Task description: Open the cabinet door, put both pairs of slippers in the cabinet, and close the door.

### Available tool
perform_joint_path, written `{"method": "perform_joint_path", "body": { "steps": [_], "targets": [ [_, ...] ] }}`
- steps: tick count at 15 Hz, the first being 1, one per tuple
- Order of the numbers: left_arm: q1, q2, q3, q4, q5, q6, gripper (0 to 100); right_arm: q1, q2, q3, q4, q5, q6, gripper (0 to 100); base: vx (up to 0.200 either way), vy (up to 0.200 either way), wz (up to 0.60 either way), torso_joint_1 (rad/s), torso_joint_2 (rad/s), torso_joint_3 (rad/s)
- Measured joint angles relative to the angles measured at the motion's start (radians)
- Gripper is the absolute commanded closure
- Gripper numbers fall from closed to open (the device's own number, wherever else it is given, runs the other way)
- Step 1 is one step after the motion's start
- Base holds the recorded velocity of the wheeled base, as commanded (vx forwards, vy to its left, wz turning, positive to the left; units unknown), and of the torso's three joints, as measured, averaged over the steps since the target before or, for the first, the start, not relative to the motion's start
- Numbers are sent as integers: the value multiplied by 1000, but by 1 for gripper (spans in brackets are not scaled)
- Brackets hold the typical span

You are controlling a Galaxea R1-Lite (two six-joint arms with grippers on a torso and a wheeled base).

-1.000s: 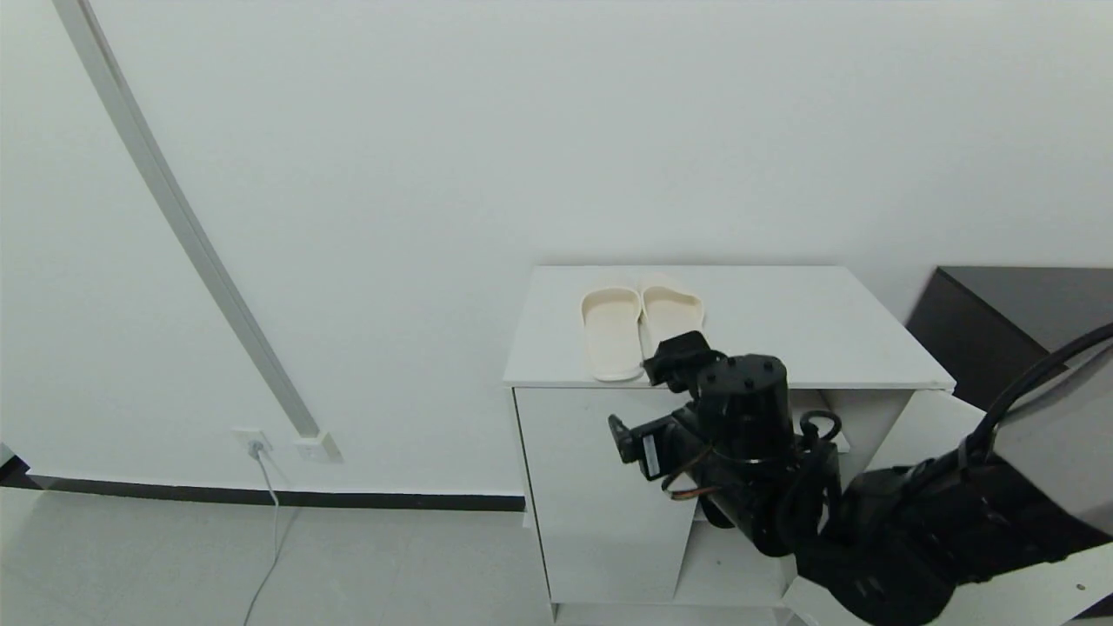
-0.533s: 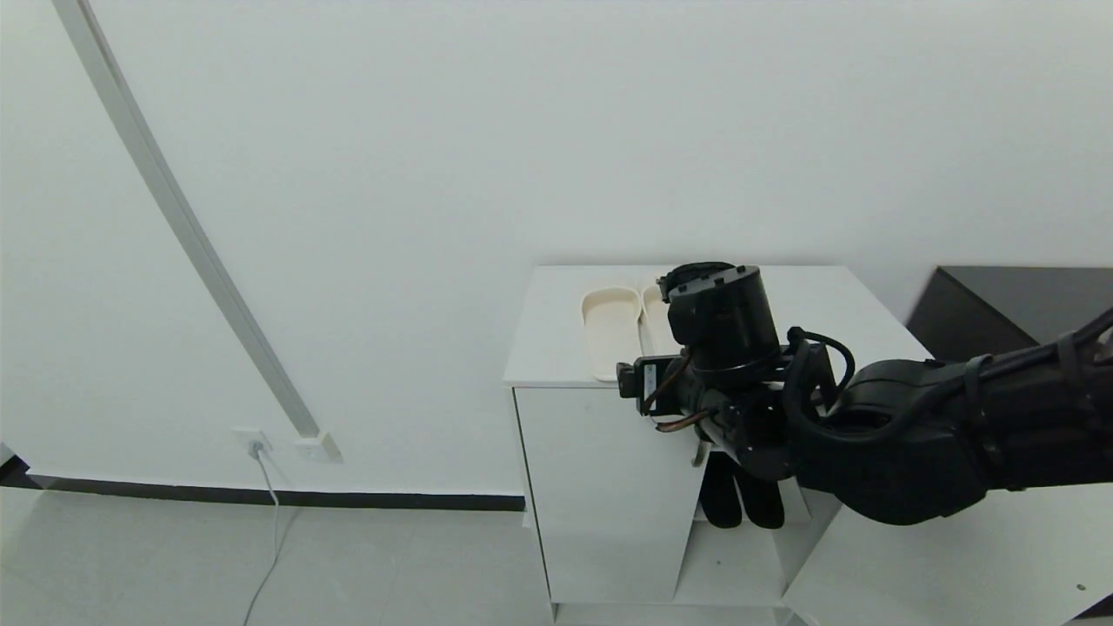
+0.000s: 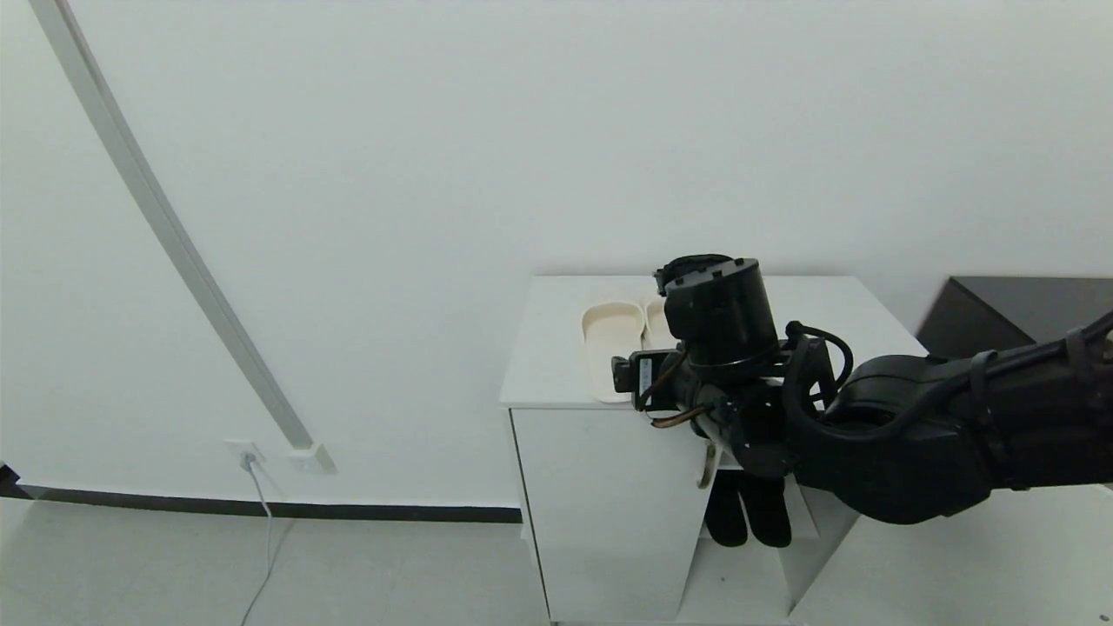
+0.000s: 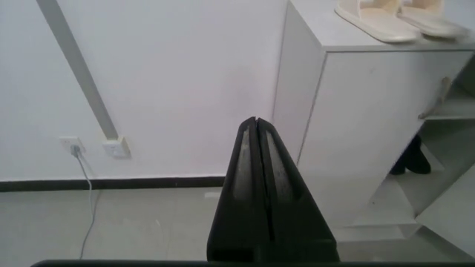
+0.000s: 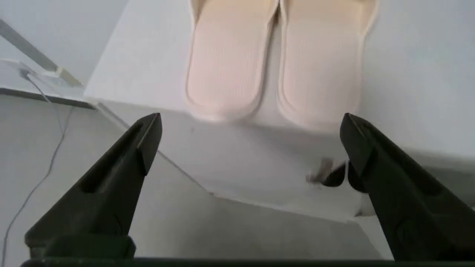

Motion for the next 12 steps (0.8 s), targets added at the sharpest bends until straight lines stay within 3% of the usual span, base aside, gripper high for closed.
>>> {"method": "perform_joint_path", "body": {
  "steps": [3,12],
  "targets": [
    [0,0,0,0,0,0,100,-7,20,1,-24,-4,1,0,200,0,0,4,2,2],
    [0,0,0,0,1,-5,100,-58,179,41,-353,5,-110,0,0,0,0,0,0,0]
  ]
}}
